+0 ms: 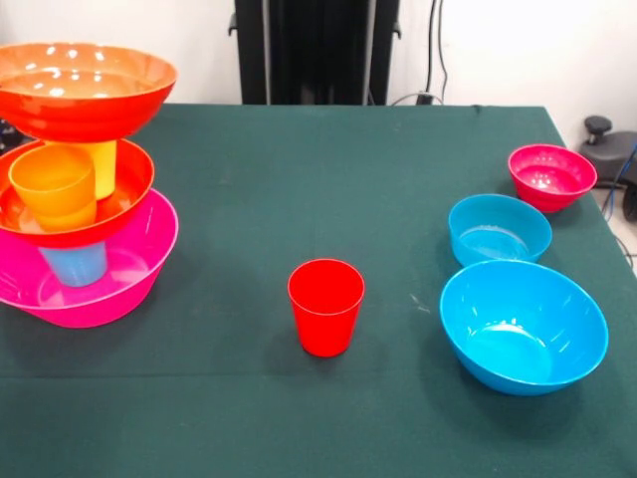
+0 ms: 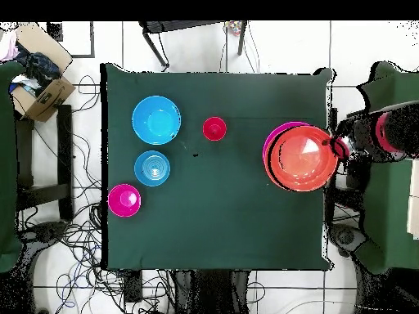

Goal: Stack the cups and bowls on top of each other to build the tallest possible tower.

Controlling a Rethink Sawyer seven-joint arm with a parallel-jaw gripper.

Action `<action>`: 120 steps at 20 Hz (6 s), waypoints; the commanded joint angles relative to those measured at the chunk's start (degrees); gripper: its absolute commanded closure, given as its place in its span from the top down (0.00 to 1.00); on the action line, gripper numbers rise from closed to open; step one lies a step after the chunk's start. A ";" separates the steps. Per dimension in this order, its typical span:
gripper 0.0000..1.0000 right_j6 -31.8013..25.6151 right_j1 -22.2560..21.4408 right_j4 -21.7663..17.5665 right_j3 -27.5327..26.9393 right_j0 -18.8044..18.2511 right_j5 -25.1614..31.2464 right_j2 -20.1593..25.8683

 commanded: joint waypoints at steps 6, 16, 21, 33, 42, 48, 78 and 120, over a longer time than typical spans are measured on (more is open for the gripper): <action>0.00 -20.41 1.89 -4.65 -2.06 2.18 4.64 -2.98; 0.00 -21.65 2.74 -5.59 -5.03 2.36 7.83 -3.73; 0.00 -21.36 2.95 -5.72 -5.69 2.31 8.56 -3.90; 0.00 -22.01 3.56 -6.45 -4.57 1.45 6.78 -3.62; 0.00 -22.13 4.62 -7.34 -3.76 1.25 4.53 -3.67; 0.00 -22.46 4.97 -7.94 -4.59 1.45 4.71 -3.77; 0.00 -24.47 6.27 -7.78 -6.25 1.19 5.47 -4.22; 1.00 -21.63 4.77 -4.92 -4.48 0.98 5.51 -3.39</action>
